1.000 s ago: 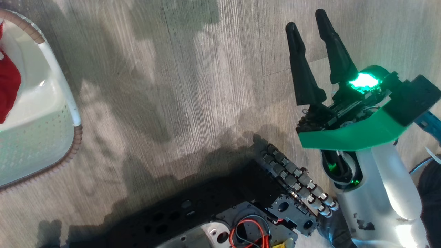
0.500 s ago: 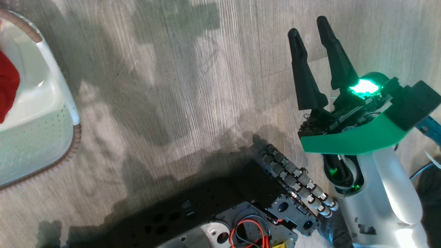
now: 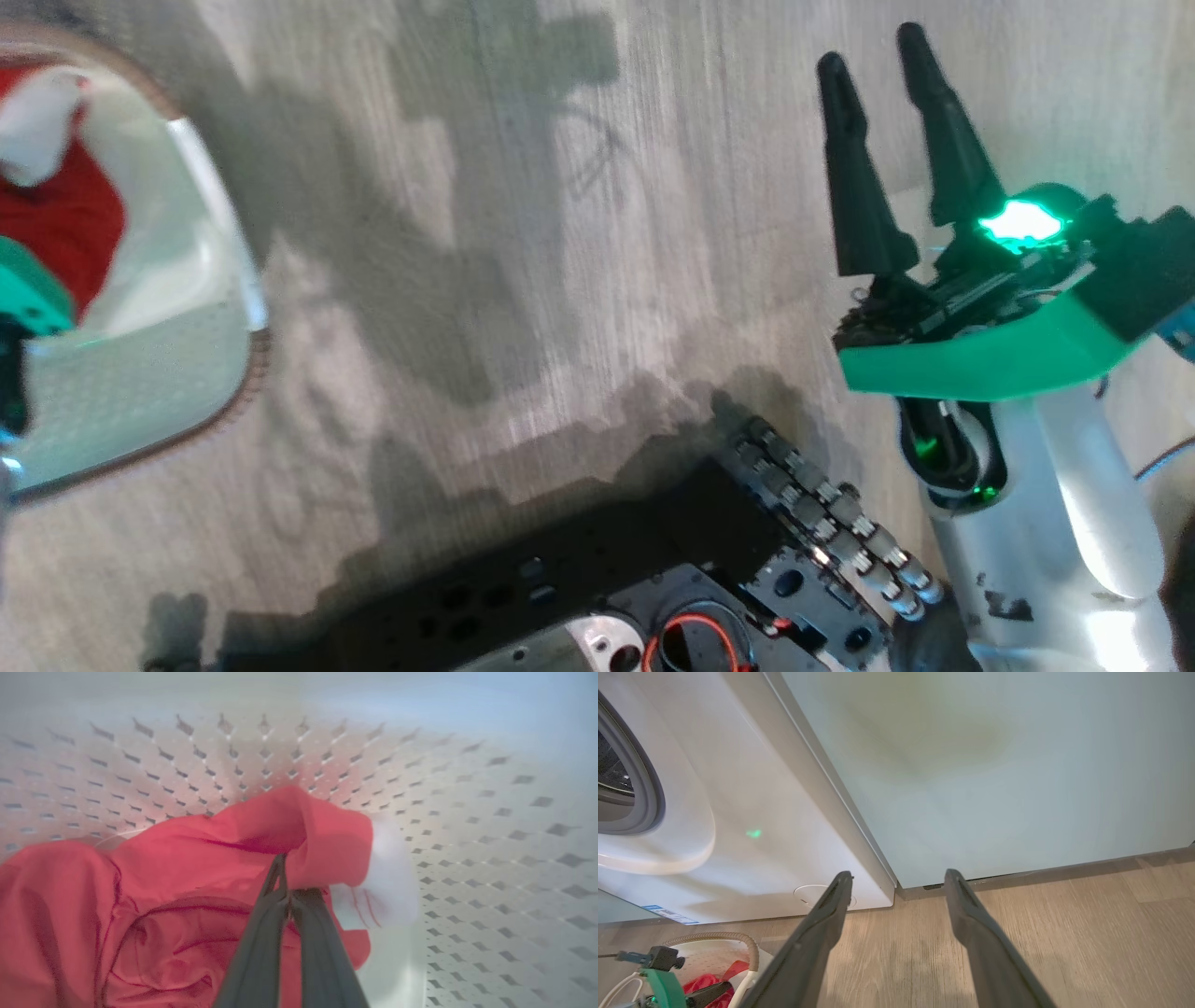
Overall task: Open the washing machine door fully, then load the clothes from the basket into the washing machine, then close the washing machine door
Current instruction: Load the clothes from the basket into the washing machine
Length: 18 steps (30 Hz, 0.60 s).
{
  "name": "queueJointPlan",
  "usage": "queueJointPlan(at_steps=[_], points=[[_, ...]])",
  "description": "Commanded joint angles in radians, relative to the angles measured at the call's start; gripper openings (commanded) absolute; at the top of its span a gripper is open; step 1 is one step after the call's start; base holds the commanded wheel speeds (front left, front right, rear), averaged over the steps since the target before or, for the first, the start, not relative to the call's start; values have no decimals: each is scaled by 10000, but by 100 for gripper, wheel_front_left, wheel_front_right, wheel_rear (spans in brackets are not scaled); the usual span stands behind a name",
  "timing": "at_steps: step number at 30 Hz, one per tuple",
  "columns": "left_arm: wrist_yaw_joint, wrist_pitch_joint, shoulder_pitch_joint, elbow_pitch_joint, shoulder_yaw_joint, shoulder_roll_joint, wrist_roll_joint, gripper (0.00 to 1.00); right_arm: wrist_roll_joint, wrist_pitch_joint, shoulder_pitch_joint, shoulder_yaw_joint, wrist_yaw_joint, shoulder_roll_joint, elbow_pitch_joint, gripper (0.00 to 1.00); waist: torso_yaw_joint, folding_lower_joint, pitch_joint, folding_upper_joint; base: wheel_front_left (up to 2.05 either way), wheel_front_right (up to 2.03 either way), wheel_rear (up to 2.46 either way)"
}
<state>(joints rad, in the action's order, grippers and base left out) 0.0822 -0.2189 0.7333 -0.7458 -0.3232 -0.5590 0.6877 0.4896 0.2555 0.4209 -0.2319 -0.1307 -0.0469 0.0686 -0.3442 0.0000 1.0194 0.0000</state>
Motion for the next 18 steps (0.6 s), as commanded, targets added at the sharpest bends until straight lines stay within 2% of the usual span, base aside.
queueJointPlan(at_steps=[1, 11, 18], points=[[143, -136, -535, 493, 273, -192, 37, 0, -163, 62, -369, -25, 0, -33, 209, 100, 427, 0, -423, 0, 0, 0, 0], [1132, -408, -2511, 3959, 461, 668, -288, 0, -1339, 62, -881, 907, 0, -33, -31, 100, 1819, 0, -2364, 0, 0, 0, 0], [1539, -425, -3307, 5945, 567, 1120, -922, 0, -1882, 22, -1310, 1428, 0, -33, -257, 100, 2431, 0, -3799, 0, 0, 0, 0]])
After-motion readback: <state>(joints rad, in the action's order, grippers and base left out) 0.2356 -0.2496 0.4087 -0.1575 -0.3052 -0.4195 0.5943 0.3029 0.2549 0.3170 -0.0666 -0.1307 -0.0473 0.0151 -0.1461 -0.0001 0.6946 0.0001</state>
